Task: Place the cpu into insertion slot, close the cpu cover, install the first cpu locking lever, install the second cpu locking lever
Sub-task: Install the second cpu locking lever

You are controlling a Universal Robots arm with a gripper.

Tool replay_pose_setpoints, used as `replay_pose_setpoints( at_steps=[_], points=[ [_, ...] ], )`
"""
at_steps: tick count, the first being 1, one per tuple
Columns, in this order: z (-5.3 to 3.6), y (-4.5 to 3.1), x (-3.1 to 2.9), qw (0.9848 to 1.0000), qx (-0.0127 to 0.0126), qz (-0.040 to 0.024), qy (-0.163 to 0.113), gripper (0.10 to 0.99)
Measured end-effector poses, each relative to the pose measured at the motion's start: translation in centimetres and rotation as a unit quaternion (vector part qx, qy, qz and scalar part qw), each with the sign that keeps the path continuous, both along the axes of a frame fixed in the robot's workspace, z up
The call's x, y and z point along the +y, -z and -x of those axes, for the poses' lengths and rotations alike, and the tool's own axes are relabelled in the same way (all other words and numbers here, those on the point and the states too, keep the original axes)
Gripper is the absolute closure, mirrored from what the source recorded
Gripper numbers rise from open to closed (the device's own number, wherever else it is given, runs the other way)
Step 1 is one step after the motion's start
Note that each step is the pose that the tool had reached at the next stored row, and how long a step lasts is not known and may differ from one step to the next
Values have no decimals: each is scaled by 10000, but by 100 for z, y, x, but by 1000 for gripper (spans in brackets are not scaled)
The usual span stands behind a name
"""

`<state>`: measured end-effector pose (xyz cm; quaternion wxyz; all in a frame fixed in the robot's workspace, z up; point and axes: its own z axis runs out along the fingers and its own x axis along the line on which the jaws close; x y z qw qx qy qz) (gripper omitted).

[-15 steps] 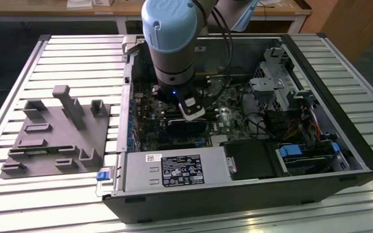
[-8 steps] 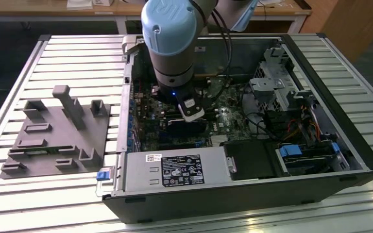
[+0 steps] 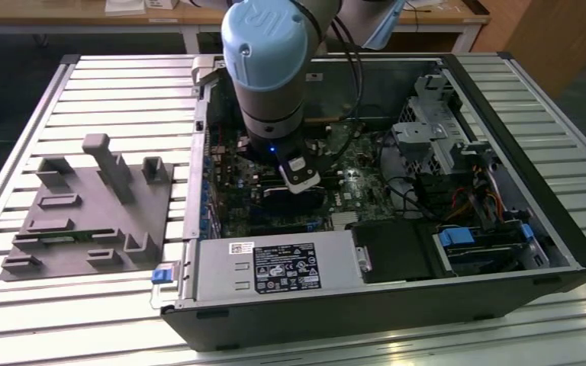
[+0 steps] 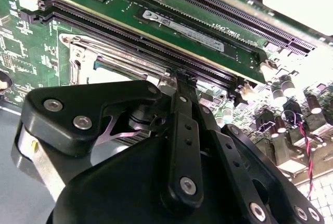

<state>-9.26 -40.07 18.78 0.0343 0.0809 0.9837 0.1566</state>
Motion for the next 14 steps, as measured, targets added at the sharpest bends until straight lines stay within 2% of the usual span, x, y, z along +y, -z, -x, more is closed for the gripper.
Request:
replay_pose_setpoints(
  at_steps=[8,14],
  points=[
    [1,-6,0,10000,-1,3,-3,980],
    [1,-93,1,10000,-2,1,-3,980]
  ],
)
